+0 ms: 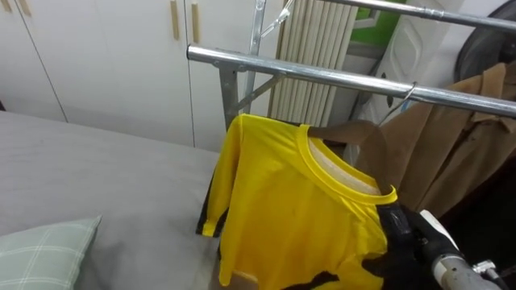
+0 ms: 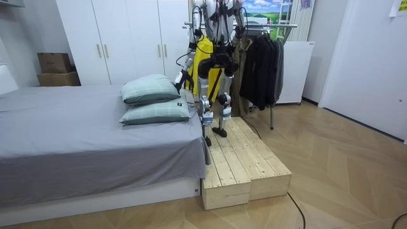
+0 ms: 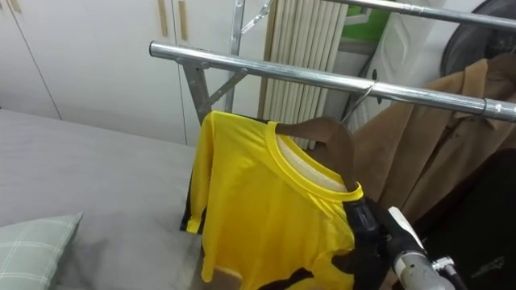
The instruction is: Hang clothes
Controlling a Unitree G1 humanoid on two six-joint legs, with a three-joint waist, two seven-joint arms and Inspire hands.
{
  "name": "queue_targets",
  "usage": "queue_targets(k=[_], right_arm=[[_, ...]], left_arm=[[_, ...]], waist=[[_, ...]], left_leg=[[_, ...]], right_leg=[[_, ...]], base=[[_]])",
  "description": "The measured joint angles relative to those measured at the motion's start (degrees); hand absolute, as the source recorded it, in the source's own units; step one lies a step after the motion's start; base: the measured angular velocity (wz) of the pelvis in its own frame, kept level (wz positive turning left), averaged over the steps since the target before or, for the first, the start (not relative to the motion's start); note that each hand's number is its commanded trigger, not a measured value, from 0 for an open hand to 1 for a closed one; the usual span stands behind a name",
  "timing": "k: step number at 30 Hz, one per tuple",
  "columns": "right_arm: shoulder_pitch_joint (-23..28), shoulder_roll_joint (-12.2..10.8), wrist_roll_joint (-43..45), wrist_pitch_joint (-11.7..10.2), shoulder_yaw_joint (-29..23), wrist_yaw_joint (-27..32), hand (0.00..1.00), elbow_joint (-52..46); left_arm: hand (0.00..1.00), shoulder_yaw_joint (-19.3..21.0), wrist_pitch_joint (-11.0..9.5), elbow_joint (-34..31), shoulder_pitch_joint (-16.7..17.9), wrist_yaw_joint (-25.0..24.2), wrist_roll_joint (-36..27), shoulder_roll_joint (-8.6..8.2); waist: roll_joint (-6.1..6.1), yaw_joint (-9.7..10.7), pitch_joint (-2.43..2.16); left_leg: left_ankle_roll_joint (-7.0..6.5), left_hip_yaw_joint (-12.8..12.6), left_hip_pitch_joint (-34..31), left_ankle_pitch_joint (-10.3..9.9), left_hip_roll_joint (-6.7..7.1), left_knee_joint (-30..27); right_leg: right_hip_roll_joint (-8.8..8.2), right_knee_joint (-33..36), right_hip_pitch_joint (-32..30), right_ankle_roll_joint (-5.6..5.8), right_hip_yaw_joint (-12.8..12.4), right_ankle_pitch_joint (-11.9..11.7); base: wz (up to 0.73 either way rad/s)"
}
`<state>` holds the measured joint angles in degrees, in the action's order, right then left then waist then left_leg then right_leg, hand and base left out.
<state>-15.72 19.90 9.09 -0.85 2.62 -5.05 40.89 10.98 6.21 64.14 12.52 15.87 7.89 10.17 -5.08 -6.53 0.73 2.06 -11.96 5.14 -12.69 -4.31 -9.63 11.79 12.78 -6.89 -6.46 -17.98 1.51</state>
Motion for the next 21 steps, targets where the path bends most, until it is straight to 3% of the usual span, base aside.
queue_targets(k=[3, 10, 21], right_arm=[[0.01, 0.0, 0.09, 1.77, 0.02, -0.07, 0.0, -4.26], [0.7, -0.14, 0.62, 2.25, -0.01, 0.2, 0.0, -13.25], [5.0, -0.14, 3.34, 2.24, -0.13, 3.08, 0.0, -20.88]], left_arm=[[0.0, -0.26, 0.02, 0.0, 0.05, -0.11, -0.35, -0.01], [0.0, -0.97, 0.1, -0.01, 0.17, -0.17, -0.94, 0.0], [0.0, -1.0, 0.92, 0.0, 0.8, -0.15, -0.9, -0.03]], waist=[[0.17, 0.17, 0.1], [0.2, 0.72, 0.07], [0.59, 1.92, -0.24]], left_leg=[[0.05, 0.39, -0.04, 0.04, 0.03, 0.08], [0.23, 0.3, -0.12, 0.09, 0.09, 0.11], [0.52, 0.37, -0.55, -0.08, -0.1, 0.07]], right_leg=[[0.1, 0.01, -0.09, -0.05, -0.15, 0.03], [0.18, -0.05, -0.26, 0.53, -0.33, 0.51], [0.24, 0.02, -0.69, -0.14, -0.04, 0.27]], base=[[-0.01], [0.01], [0.0]])
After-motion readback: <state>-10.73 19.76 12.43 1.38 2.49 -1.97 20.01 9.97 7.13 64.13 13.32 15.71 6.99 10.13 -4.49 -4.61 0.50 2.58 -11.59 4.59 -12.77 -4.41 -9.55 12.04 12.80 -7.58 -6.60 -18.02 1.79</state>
